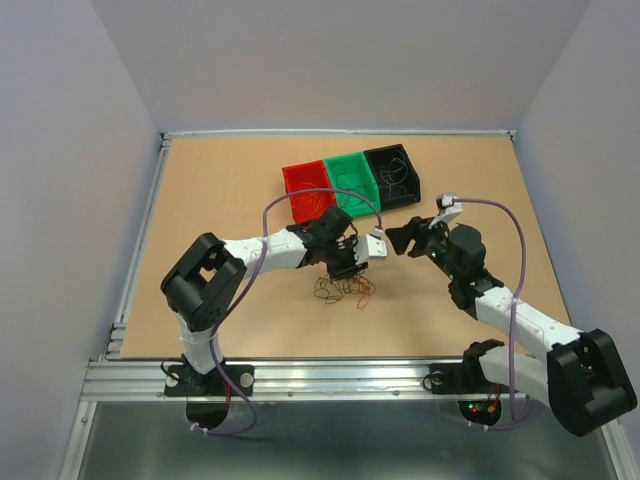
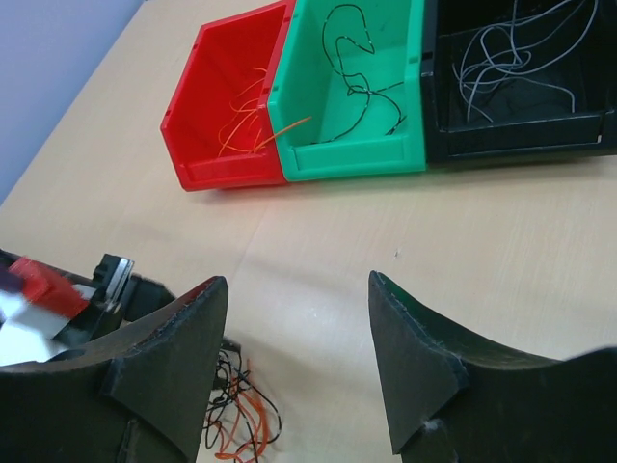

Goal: Untangle the cables

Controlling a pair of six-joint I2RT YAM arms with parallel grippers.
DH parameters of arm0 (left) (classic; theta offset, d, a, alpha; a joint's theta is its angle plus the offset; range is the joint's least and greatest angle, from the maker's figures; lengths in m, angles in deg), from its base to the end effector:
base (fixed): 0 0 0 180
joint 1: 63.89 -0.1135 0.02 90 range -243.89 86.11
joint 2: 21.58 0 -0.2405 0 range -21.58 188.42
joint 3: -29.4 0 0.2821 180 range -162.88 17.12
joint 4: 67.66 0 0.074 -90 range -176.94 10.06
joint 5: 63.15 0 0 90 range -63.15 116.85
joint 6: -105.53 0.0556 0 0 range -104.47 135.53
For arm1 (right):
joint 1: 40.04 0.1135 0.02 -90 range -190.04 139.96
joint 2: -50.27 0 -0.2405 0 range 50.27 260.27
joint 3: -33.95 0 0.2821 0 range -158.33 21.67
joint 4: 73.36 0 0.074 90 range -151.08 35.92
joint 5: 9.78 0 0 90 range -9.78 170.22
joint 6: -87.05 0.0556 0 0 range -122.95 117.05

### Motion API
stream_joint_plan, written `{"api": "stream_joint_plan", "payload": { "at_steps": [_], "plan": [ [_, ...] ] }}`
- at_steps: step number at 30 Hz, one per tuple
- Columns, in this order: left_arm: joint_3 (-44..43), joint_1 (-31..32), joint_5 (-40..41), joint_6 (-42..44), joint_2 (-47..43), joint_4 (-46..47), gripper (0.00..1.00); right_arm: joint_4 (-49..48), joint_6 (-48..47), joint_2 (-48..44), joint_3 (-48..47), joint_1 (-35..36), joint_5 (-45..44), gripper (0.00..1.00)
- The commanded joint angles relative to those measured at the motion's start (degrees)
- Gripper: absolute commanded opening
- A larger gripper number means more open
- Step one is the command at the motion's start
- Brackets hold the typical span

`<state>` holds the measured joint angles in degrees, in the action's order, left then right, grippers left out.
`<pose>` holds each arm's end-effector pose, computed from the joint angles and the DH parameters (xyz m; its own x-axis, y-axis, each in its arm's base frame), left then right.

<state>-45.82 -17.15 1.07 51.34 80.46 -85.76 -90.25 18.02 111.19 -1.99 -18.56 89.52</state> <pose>0.2632 -0.3150 0.1338 0.1147 0.6469 -0.7539 0.9861 0.0177 0.1653 0.2632 0.1132 0.1864 -0.3049 0.2596 -0.9163 -0.4296 0.8212 0.3756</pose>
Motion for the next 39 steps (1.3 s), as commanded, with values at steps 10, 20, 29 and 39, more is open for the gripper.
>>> {"api": "stream_joint_plan", "payload": {
  "at_steps": [10,20,29,39],
  "plan": [
    [3.70,-1.12,-1.99,-2.33,-18.08,4.95,0.00,-22.94,0.12,-0.55,9.51,0.32,16.61,0.66],
    [4.31,-1.30,-7.09,-3.12,-25.57,2.49,0.00,-47.27,4.86,6.21,11.36,1.90,37.01,0.79],
    [5.01,-2.00,-5.78,-4.96,-28.47,3.62,0.00,-47.82,4.60,12.55,8.10,5.42,37.11,0.65],
    [5.19,-3.59,-5.86,-6.11,-29.79,4.24,0.00,-47.65,4.52,11.58,9.07,5.42,33.77,0.28]
  ]
}}
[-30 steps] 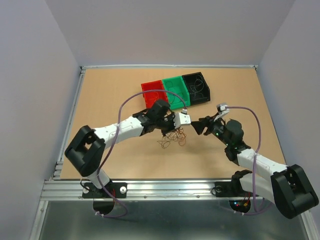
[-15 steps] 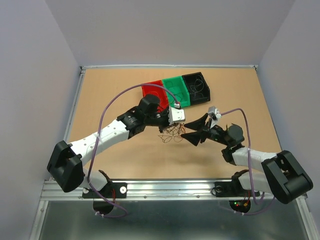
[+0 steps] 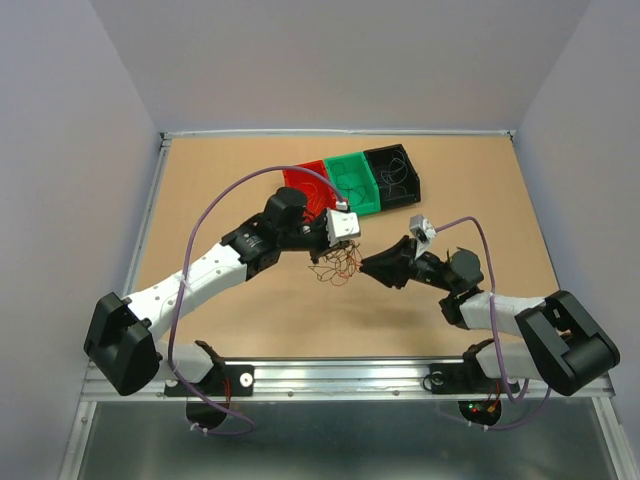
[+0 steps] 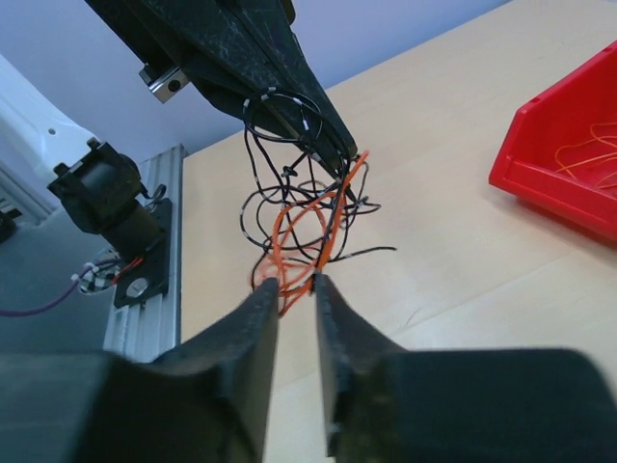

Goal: Untangle the cables

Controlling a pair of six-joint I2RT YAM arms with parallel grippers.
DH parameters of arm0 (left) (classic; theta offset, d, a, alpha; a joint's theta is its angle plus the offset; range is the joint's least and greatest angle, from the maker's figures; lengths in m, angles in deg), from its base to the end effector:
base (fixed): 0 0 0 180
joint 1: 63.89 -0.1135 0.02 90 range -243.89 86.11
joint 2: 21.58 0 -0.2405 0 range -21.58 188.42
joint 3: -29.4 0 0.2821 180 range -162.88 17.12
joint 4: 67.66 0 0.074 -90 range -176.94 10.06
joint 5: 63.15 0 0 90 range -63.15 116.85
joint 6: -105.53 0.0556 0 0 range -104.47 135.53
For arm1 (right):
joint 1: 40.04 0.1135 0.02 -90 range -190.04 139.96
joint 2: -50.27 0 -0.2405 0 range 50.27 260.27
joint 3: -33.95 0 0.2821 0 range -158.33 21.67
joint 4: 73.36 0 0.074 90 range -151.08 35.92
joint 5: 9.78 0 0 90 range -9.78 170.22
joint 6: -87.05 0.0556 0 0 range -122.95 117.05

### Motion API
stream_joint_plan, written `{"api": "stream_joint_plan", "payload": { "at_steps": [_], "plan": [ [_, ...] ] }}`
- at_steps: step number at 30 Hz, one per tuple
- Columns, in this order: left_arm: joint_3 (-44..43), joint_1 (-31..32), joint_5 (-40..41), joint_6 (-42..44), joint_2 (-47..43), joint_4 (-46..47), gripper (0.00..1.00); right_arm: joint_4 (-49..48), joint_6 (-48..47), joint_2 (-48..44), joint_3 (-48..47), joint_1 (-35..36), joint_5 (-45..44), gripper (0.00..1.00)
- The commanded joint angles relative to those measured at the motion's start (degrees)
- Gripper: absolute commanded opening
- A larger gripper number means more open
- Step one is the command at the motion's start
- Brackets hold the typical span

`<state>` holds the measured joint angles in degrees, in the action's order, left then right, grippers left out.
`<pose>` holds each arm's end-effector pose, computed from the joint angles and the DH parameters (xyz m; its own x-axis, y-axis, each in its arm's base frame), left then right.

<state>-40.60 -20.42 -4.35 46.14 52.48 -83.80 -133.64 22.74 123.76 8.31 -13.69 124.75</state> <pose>0.2338 -0.2613 0.2828 0.2636 0.3502 -0.8988 0.9377 0.1254 0.3239 0.2085 0.1468 0.1594 -0.2294 0.2312 -0.9455 -0.9218 0.2603 0.2873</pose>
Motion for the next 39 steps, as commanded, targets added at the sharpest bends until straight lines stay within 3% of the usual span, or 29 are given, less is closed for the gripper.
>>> {"api": "stream_joint_plan", "payload": {
  "at_steps": [1,2,5,8,13,17,22,27,33,36,39],
  "plan": [
    [-0.12,-0.31,-0.53,-0.82,-1.73,2.01,0.00,-4.26,-0.12,-1.07,-1.22,0.55,-1.90,0.23],
    [-0.21,-0.40,-0.53,-0.82,-1.82,2.10,0.00,-4.18,-0.20,-1.07,-1.05,0.55,-2.95,0.12],
    [-0.21,-0.57,-0.62,-0.90,-1.99,1.84,0.00,-4.09,-0.38,-0.72,-0.96,0.55,-3.49,0.11],
    [-0.21,-0.75,-0.62,-0.99,-2.08,1.92,0.00,-3.91,-0.03,-0.37,-1.23,0.55,-3.57,0.01],
    [-0.47,-2.15,4.11,-3.18,-1.90,3.58,0.00,-1.02,-0.03,-3.00,0.18,0.55,-13.05,0.01],
    [0.49,-8.82,2.82,-8.80,-4.01,7.89,0.00,9.68,-0.82,-7.47,-0.52,0.55,-24.56,0.00],
    [4.00,-15.33,4.65,-13.55,-9.54,14.31,0.00,15.07,-0.82,-12.05,0.27,0.46,-37.05,0.01],
    [9.81,-18.23,17.10,-18.56,-18.23,23.45,0.00,18.15,-0.30,-14.78,0.80,0.46,-42.58,0.00],
    [12.27,-21.84,30.39,-23.14,-21.76,28.90,0.00,19.64,0.41,-16.36,0.97,0.46,-47.43,0.01],
    [13.06,-23.42,35.49,-24.54,-22.82,30.31,0.00,19.99,0.06,-15.93,-0.17,0.46,-45.86,0.00],
    [13.85,-24.39,38.14,-25.25,-23.44,31.72,0.00,21.57,-1.25,-13.38,-3.93,0.46,-37.72,0.01]
  ]
}}
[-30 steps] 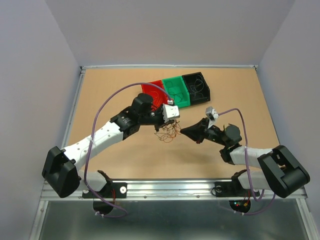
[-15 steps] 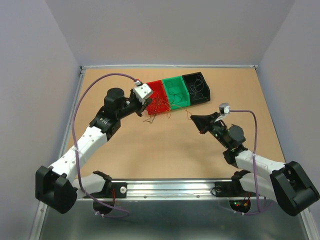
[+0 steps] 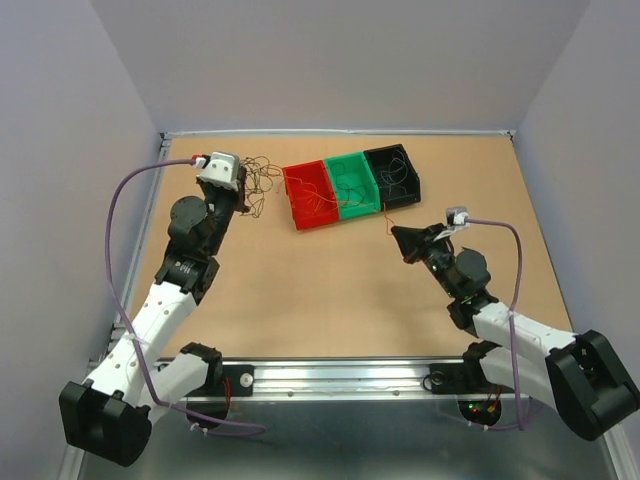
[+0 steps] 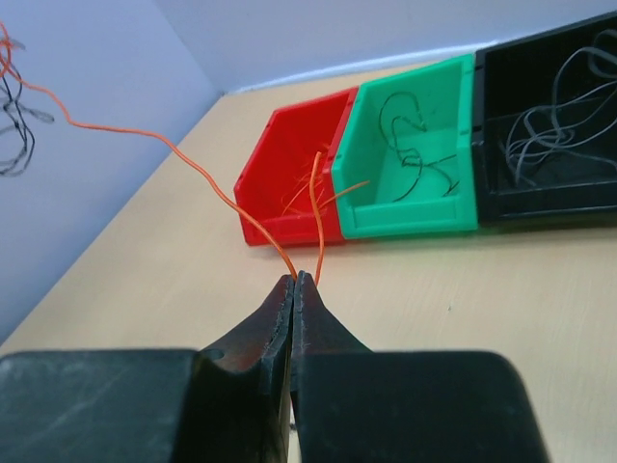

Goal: Untangle the cables

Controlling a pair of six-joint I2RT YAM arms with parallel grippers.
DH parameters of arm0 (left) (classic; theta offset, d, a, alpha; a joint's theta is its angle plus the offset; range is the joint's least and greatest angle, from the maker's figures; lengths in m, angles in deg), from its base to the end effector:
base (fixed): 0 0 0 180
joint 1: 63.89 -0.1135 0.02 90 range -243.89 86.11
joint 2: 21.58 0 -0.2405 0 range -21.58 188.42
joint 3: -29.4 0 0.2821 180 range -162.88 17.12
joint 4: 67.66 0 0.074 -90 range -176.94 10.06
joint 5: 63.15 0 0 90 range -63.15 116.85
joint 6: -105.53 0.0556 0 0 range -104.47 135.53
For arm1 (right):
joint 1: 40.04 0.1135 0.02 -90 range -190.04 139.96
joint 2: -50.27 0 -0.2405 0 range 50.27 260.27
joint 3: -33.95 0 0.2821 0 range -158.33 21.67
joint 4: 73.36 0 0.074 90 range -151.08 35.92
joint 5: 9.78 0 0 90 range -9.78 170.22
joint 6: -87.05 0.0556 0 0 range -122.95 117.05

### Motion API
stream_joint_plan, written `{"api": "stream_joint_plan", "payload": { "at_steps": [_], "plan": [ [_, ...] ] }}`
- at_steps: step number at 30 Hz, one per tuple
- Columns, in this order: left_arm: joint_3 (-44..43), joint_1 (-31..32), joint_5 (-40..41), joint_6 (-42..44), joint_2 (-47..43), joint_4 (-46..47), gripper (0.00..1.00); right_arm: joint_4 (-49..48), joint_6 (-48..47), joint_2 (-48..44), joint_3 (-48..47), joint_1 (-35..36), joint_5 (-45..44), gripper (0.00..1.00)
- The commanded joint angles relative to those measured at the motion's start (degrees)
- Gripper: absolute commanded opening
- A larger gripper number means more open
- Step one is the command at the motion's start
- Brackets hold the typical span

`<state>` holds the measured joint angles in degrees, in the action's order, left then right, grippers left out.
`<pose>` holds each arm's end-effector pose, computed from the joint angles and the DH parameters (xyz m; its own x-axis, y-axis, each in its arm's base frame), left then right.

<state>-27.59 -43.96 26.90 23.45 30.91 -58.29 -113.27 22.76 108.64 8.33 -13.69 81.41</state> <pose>0.2638 -0.0956 0.3575 0.2701 0.0486 -0.9616 0.3058 0.9427 0.1336 0.2322 0.1163 0.1818 -0.0999 0.4345 -0.8951 -0.4649 0.7750 0.4281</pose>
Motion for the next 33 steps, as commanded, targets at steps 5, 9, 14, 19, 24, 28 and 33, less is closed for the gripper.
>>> {"api": "stream_joint_plan", "payload": {
  "at_steps": [5,9,14,19,24,28,33],
  "plan": [
    [1.82,-1.20,10.04,-1.51,-1.69,8.75,0.00,3.84,-1.19,6.58,-10.03,0.46,8.66,0.01],
    [1.47,-7.06,12.78,-3.96,0.15,9.64,0.00,3.93,0.30,4.04,-9.07,0.46,2.52,0.00],
    [0.06,-16.75,5.50,-11.69,5.07,9.38,0.00,4.54,1.27,-5.18,-4.33,0.46,-8.99,0.01],
    [-1.70,-21.85,0.39,-14.07,10.08,9.02,0.00,9.10,-0.66,-15.73,-1.25,0.46,-16.22,0.00],
    [-2.31,-22.47,0.30,-14.78,11.76,8.94,0.00,12.72,-1.98,-20.83,-1.60,0.46,-14.48,0.01],
    [-2.05,-22.56,0.21,-14.69,11.15,9.11,0.00,13.42,-3.47,-17.86,-5.10,0.46,-7.10,0.01],
    [-0.65,-22.65,0.21,-14.25,9.47,10.52,0.00,15.80,-4.88,-8.55,-13.36,0.55,4.16,0.00]
  ]
}}
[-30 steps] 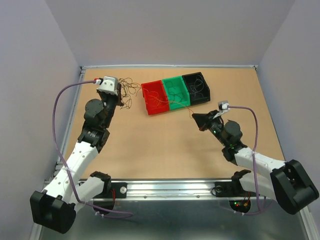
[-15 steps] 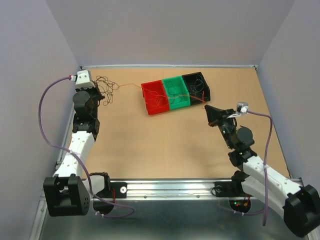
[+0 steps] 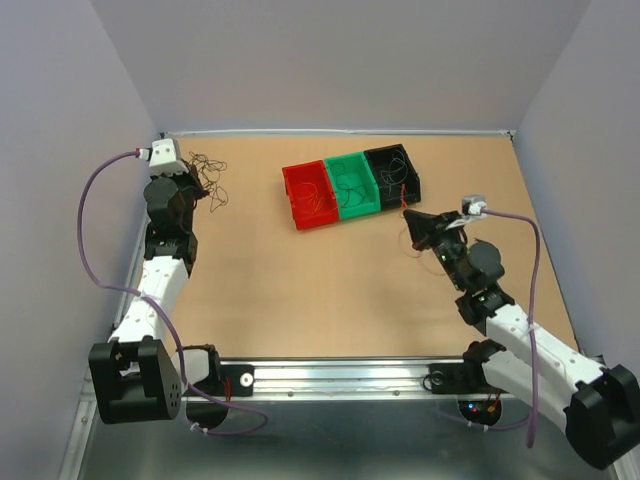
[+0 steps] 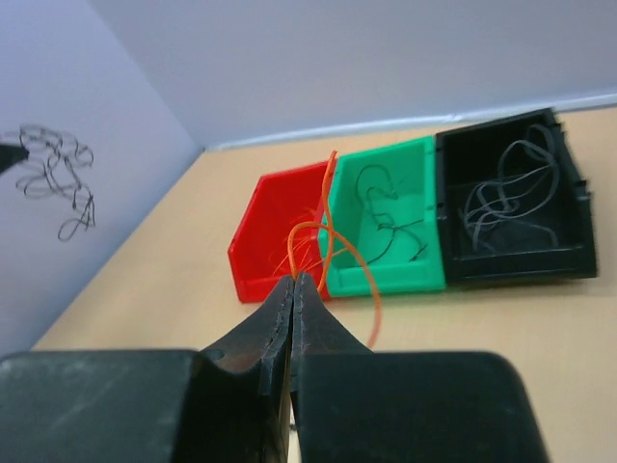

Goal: Untangle the cables

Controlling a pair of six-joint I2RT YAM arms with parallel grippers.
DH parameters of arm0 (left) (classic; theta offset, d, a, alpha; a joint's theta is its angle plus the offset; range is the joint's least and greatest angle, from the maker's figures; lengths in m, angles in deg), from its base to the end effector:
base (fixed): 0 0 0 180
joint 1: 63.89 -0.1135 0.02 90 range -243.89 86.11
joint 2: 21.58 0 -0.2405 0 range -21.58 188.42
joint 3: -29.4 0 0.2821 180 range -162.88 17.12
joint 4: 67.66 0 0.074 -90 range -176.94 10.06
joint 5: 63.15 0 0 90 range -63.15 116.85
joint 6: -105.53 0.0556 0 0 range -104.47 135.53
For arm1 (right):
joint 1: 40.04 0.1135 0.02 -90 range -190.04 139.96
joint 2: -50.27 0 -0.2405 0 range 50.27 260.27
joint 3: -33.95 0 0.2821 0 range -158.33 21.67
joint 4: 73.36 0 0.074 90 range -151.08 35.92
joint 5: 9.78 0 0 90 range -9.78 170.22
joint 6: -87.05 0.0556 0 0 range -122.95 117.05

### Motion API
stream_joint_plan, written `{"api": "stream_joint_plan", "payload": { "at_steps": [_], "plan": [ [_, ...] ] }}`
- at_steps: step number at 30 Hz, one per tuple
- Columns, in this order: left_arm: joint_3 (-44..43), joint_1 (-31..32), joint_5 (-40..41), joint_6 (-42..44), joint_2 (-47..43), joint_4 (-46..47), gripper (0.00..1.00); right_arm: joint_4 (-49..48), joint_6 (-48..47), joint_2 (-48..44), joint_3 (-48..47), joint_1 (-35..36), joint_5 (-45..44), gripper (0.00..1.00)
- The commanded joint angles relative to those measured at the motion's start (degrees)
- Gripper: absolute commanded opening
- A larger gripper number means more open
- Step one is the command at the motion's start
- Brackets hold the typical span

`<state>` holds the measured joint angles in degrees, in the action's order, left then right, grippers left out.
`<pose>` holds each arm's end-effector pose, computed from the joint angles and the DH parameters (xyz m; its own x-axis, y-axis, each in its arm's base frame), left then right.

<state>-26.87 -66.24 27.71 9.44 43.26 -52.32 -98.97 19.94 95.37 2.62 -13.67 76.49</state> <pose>0.3251 0.0142 0.3044 0.1230 -0.1011 -0.9872 -0.0431 0.9933 -0.1071 0.2265 0.1082 0.2433 0.0191 0.4427 -0.8965 -0.4273 0.8142 0.3930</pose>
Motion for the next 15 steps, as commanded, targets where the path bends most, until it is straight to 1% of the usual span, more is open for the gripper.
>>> {"api": "stream_joint_plan", "payload": {
  "at_steps": [1,4,8,10,15],
  "plan": [
    [-1.19,-0.29,-0.60,-0.15,-3.31,4.90,0.00,1.42,-2.15,7.52,-9.85,0.44,11.35,0.00],
    [-0.49,-0.29,-2.97,-0.24,-3.58,5.69,0.00,1.59,-2.50,11.40,-13.63,0.44,15.22,0.00],
    [0.30,-0.20,-3.59,-0.15,-3.75,6.84,0.00,1.94,-2.86,19.38,-22.76,0.44,20.15,0.00],
    [0.57,-0.29,-3.85,0.02,-3.84,7.19,0.00,2.55,-3.20,21.95,-26.37,0.52,22.26,0.00],
    [1.27,-0.29,-4.20,0.29,-4.90,7.71,0.00,4.14,-3.65,30.90,-37.44,0.52,25.08,0.00]
  ]
}}
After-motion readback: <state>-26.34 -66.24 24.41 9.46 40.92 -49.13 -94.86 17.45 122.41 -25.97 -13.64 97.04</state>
